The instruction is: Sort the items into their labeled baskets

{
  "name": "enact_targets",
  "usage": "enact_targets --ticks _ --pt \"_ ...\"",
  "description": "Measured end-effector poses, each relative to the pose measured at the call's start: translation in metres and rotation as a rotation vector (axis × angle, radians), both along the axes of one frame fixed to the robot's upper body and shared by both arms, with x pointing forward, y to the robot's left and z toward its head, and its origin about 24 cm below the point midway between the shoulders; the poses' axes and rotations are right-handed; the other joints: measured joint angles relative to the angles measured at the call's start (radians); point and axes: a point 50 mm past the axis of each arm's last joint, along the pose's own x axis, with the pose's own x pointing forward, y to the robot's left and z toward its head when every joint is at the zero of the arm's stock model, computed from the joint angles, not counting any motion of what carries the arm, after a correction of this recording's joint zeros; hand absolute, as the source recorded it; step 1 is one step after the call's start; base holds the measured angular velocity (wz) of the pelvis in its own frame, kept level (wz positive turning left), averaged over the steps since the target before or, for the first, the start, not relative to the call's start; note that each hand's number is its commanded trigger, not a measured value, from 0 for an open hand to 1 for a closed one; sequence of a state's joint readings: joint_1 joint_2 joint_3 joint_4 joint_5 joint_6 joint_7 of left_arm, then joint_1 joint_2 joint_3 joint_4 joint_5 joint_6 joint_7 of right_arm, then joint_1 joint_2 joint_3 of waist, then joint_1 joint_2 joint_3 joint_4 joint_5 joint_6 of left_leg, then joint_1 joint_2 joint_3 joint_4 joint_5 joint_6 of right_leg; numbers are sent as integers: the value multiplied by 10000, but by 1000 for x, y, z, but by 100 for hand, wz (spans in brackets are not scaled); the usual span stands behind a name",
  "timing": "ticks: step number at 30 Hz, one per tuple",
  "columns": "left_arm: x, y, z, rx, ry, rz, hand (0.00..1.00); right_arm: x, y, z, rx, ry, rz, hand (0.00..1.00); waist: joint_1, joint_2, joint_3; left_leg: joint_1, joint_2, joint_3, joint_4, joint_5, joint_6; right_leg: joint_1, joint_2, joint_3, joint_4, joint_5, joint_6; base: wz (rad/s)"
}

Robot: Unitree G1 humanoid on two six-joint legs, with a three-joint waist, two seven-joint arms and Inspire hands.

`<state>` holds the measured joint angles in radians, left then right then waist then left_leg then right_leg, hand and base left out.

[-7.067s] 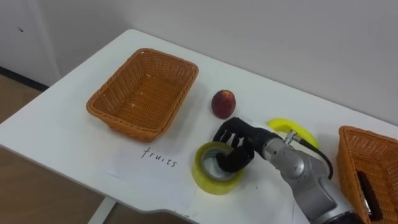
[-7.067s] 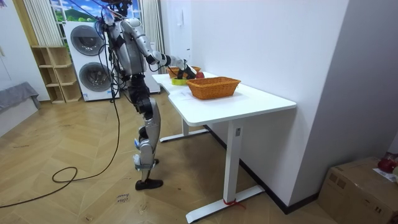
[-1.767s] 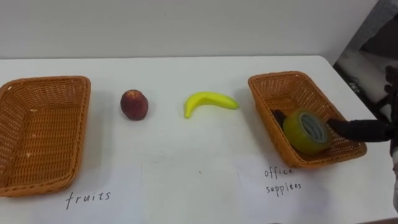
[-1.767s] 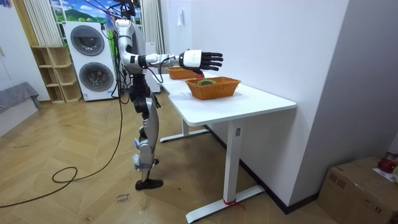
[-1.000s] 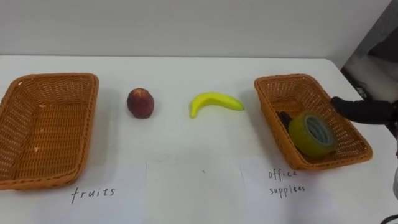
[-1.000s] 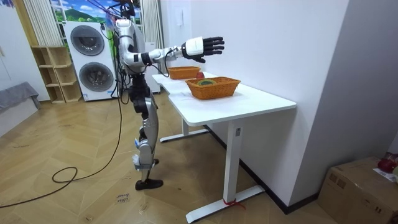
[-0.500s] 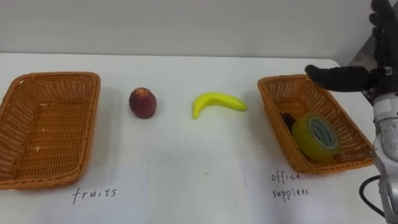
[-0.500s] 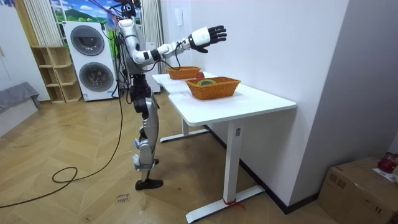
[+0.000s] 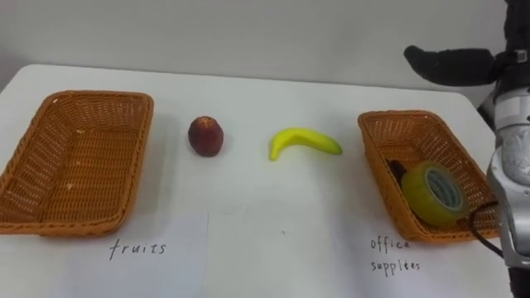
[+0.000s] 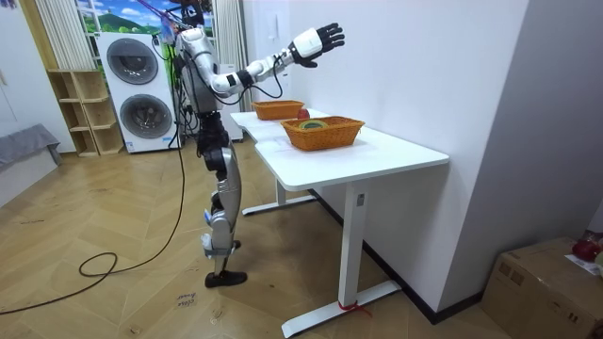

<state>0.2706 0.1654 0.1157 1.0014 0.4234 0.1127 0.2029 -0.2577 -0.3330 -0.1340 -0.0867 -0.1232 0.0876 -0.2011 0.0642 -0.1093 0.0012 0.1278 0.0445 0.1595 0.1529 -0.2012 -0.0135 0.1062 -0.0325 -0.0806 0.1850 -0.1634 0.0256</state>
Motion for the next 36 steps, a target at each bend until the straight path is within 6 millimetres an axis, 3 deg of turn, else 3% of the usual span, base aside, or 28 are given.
enact_targets --ticks 6,11,14,18,28,32,36 --pt "2 1 0 -225 117 -37 0 12 3 -3 -250 472 295 0 -14 -94 56 -176 -19 -261 161 0 0 -6 -21 -152 -2 0 0 10" --pt "1 0 -1 -544 203 135 0 15 10 -5 -393 703 713 0 43 -95 55 -290 -19 -405 236 0 0 -3 -29 -343 -5 0 0 11" --pt "-1 -2 -2 -600 306 163 0 19 16 -17 -556 1291 1020 0 184 -69 71 -317 -20 -464 293 -1 -1 15 -40 -462 -4 0 0 6" --pt "0 -2 -2 -578 364 187 0 24 10 -40 -589 2539 984 0 404 -34 87 -370 -24 -582 357 -4 -6 54 -53 -599 -4 0 0 9" --pt "4 1 -1 -543 218 355 0 34 11 -56 -951 3405 891 0 502 41 48 -1082 -47 -678 554 19 5 -482 -95 -714 14 39 -63 2" --pt "16 3 1 -535 -38 220 0 40 1 -70 -1309 4293 587 0 458 92 32 -1364 -61 -801 696 24 10 -654 -119 -901 17 41 -67 10" --pt "26 5 2 -553 -361 261 0 42 -5 -71 -1672 4508 396 0 493 127 36 -1520 -60 -810 710 42 6 -814 -119 -935 8 48 -78 0"
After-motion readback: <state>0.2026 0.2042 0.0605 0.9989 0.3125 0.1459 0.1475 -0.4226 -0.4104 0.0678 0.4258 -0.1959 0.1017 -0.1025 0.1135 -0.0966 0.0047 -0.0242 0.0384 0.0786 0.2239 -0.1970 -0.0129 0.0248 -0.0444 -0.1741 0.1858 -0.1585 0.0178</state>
